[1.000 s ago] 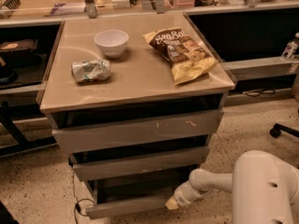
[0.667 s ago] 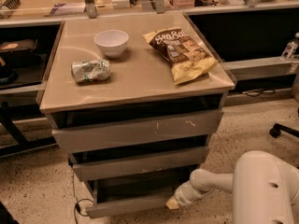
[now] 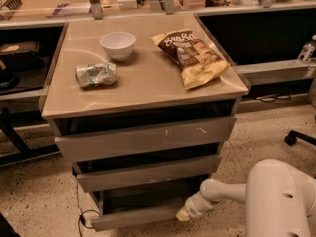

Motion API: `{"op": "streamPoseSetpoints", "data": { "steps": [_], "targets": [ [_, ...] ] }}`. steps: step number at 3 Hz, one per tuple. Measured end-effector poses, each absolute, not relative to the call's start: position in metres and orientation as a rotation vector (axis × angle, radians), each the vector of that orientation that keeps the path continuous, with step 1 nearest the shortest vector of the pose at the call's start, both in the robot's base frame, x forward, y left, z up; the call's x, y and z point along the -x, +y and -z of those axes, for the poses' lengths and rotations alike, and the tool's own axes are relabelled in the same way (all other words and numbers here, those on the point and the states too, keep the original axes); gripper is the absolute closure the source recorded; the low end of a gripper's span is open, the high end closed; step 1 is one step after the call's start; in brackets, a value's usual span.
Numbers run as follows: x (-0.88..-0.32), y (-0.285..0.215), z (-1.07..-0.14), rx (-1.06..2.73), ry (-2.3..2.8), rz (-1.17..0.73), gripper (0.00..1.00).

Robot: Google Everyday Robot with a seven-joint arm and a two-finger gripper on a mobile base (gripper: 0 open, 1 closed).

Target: Close bottom drawer

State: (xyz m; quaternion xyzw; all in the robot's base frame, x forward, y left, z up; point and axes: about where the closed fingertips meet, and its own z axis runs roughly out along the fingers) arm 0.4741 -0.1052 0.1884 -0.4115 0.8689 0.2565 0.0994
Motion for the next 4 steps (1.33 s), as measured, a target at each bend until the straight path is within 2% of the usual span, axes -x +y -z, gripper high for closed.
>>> {"op": "streamPoseSetpoints", "data": {
  "steps": [1,2,3,4],
  "targets": [
    [-0.4741,-0.1052,-0.1884,1.217,2.569,-0.758,0.11],
    [-0.474,-0.1052,-0.1884,1.217,2.57,-0.759,0.0],
    [-0.474,-0.1051,-0.1883,1.217,2.57,-0.759,0.0],
    [-0.474,-0.1051,-0.1883,1.217,2.57,-0.759,0.19]
  ]
}}
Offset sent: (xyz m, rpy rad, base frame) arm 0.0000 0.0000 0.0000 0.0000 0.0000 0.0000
